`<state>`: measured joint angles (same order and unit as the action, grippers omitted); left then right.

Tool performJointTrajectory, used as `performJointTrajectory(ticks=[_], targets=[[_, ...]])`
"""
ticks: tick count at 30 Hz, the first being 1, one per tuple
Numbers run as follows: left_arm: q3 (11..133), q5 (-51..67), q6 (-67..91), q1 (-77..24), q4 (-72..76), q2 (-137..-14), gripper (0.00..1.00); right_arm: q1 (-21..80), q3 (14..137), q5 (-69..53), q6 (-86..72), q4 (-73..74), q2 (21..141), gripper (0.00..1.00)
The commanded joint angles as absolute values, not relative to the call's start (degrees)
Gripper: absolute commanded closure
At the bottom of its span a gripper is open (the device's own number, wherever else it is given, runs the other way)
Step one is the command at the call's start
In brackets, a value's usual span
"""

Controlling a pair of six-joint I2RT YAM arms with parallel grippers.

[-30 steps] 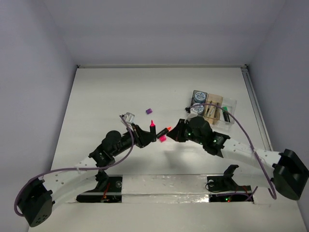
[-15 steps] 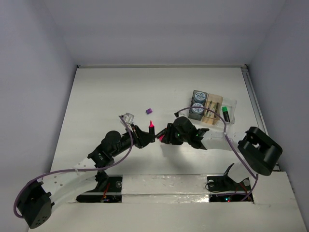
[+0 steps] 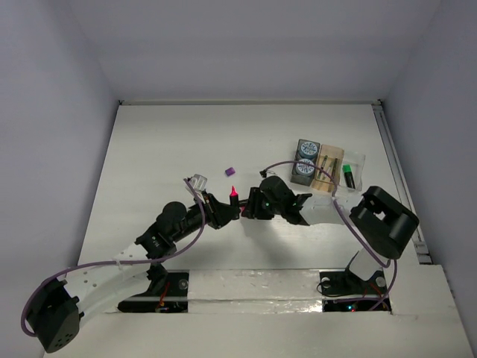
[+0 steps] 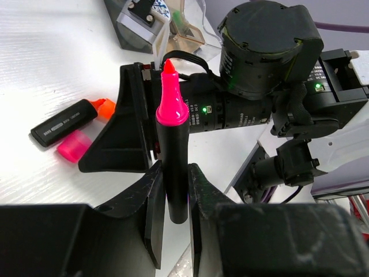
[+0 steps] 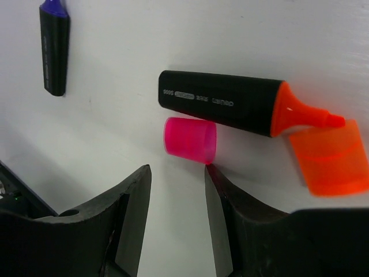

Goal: Sort the stationery into containers

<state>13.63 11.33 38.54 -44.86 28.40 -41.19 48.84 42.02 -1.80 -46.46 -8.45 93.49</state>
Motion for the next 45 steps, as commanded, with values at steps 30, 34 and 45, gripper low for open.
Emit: performJointTrajectory(ticks=[30, 34, 45], targets=[[26.37, 2.90, 30.94, -42.36, 12.22, -26.28, 1.00, 49.31, 71.98, -21.98, 1.56, 15.46, 105.28, 0.59], [26.81, 2.72, 30.59, -42.36, 11.16, -25.58, 1.00, 49.31, 73.48, -20.57, 2.46, 18.37, 107.14, 0.59], [26.19, 3.87, 30.94, -42.36, 12.04, -25.66, 1.00, 49.31, 71.02, -16.17, 2.20, 18.81, 107.84, 0.58]])
